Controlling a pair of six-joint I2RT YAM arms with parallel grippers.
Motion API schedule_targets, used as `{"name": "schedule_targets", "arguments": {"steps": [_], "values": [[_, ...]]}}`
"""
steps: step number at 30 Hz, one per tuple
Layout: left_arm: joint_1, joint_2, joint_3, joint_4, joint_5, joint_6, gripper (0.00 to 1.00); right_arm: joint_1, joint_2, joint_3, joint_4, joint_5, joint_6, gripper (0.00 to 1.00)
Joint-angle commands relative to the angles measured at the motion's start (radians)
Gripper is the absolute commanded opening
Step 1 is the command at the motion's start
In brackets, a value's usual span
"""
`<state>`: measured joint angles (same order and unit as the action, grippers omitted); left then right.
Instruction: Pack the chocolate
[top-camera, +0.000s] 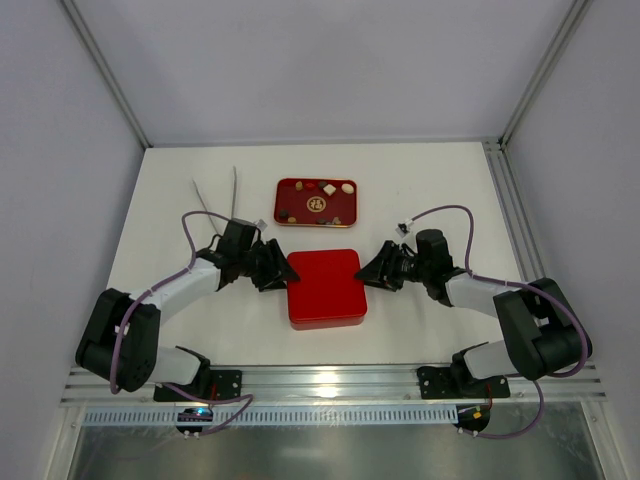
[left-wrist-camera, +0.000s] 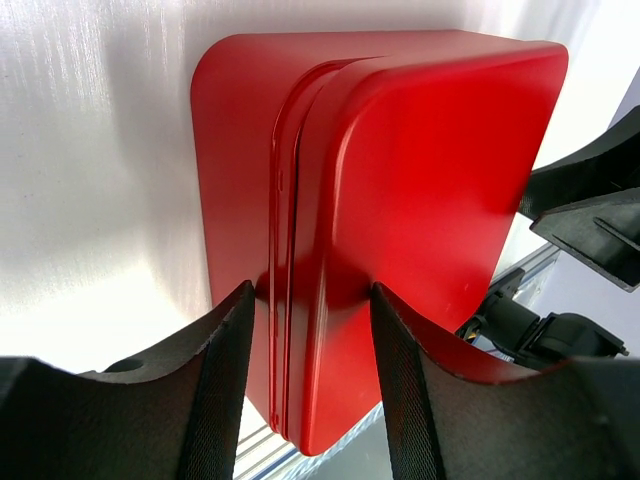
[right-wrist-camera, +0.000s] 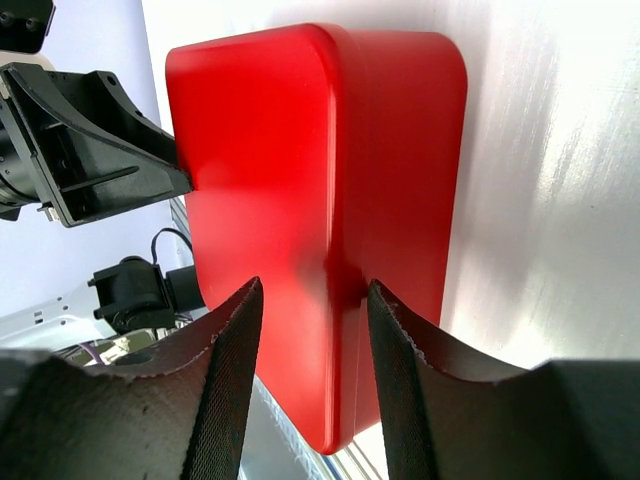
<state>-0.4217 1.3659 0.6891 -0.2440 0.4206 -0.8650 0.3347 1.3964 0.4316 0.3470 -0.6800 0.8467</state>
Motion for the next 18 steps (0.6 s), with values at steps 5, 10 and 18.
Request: {"name": "schedule_targets", "arguments": {"steps": [5, 10, 18], "values": [[-0.022, 0.012, 0.000, 0.035, -0.002, -0.020, 0.48, 0.012, -0.022, 0.012, 0.070, -0.066, 0.052, 0.46], [-0.028, 0.016, 0.001, 0.031, -0.008, -0.019, 0.47, 0.013, -0.033, 0.024, 0.057, -0.066, 0.055, 0.46], [-0.029, 0.018, 0.001, 0.022, -0.011, -0.012, 0.47, 0.013, -0.071, 0.036, 0.012, -0.059, 0.043, 0.46]]}}
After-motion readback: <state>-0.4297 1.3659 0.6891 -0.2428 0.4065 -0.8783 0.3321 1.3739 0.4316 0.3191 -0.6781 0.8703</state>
